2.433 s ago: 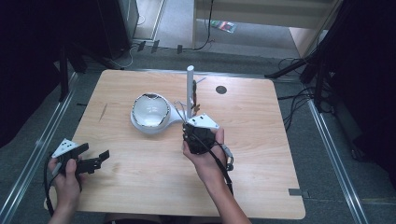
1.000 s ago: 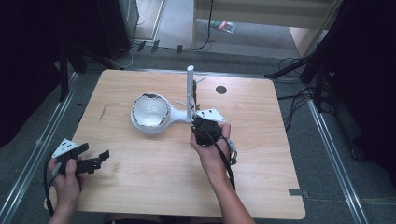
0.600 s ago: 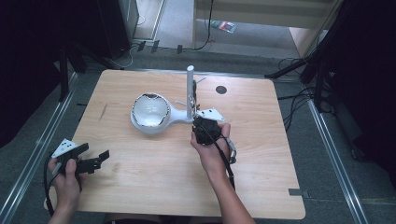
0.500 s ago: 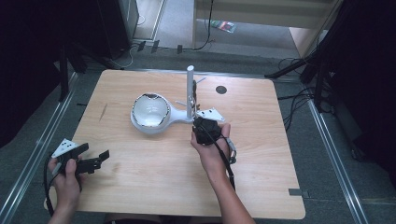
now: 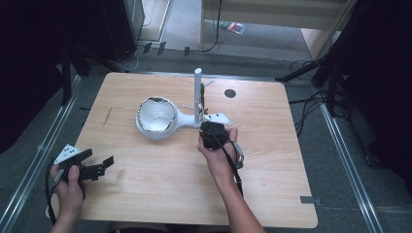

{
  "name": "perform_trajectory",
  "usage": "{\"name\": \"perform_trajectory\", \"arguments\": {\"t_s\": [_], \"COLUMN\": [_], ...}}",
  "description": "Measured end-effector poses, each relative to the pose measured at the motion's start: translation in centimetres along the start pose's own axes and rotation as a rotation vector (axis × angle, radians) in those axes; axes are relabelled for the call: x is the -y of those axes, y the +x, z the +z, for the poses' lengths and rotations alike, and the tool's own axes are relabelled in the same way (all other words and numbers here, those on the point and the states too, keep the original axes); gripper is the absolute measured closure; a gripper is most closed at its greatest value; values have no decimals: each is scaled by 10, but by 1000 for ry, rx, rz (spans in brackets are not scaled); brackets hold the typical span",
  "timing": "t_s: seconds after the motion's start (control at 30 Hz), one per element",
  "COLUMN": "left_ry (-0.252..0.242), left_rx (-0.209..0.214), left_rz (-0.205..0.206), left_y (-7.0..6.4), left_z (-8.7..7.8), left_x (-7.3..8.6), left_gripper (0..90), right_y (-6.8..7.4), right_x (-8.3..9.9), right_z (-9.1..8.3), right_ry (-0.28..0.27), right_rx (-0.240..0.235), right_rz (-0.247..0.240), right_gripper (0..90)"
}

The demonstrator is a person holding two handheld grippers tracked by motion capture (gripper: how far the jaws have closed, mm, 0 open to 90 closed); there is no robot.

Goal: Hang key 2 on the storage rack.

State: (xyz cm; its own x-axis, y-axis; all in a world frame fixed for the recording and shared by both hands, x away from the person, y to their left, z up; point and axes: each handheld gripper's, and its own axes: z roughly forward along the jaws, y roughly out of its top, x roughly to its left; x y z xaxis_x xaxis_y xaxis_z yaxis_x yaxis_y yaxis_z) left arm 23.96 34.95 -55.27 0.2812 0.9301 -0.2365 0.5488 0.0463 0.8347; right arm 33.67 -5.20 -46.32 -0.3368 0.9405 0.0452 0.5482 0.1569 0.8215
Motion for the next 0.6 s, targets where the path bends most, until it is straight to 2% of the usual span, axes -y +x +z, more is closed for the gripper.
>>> {"name": "perform_trajectory", "arguments": {"t_s": [0.33,0.6], "left_ry": [0,-1], "left_rx": [1,3], "left_rz": [0,-3], "left_y": [0,0], "left_z": [0,-1], "left_x": [0,0], "left_gripper": [9,9], "right_y": [-2,-1], "right_x": [1,3], "right_z": [14,25], "right_ry": [19,26], "right_rx": [22,33], "right_rz": [13,6], "right_gripper": [837,835]}}
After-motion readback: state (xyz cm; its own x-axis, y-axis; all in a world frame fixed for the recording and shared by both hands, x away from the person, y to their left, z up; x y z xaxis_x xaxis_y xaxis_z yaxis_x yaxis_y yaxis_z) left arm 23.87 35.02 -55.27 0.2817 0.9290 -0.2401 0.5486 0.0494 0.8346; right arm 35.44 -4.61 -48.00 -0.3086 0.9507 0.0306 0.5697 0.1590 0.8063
